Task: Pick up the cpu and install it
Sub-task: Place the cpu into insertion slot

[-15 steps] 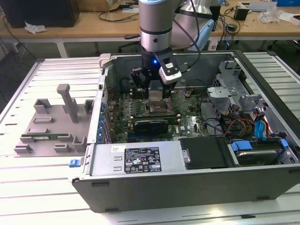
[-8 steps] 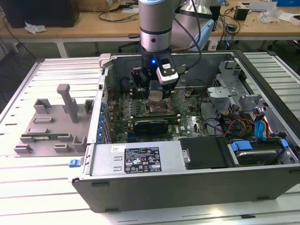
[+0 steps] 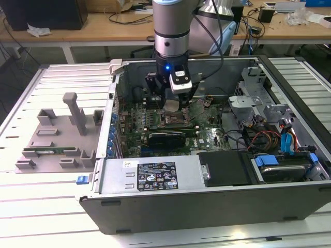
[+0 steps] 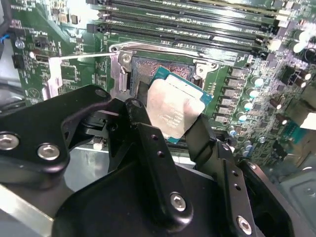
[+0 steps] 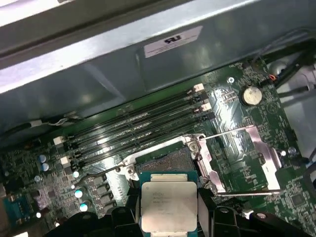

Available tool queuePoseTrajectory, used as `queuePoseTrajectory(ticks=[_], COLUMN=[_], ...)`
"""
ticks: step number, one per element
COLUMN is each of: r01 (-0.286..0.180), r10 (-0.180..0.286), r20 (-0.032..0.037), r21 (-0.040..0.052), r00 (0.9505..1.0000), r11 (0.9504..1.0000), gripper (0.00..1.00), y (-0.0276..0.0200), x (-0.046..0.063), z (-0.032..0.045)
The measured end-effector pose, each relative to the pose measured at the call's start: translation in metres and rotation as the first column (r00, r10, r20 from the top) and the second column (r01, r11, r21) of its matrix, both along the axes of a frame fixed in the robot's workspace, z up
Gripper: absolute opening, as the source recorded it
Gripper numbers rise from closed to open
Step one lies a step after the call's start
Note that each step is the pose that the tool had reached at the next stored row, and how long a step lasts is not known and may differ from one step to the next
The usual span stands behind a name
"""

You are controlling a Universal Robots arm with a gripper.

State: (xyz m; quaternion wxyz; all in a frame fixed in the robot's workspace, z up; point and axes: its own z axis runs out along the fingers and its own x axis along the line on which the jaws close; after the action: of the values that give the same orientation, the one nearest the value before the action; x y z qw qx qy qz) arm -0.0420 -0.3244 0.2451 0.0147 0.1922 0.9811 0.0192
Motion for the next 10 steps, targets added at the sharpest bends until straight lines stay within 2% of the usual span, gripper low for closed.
queuePoseTrajectory(ticks=[3,7,9,10], r01=[0.06,0.111,0.151,0.178], r10=[-0.06,-0.111,-0.151,-0.178], r20=[0.0,0.0,0.0,0.0], r21=[-0.0001,-0.0001,0.0,0.0], r00=[0.9982,0.9938,0.9885,0.984], r11=[0.9982,0.9938,0.9885,0.984], gripper=[0.55,0.55,0.55,0.55], y=[0.0,0.0,0.0,0.0], x=[0.0,0.0,0.0,0.0], z=[0.0,0.0,-0.0001,-0.0001])
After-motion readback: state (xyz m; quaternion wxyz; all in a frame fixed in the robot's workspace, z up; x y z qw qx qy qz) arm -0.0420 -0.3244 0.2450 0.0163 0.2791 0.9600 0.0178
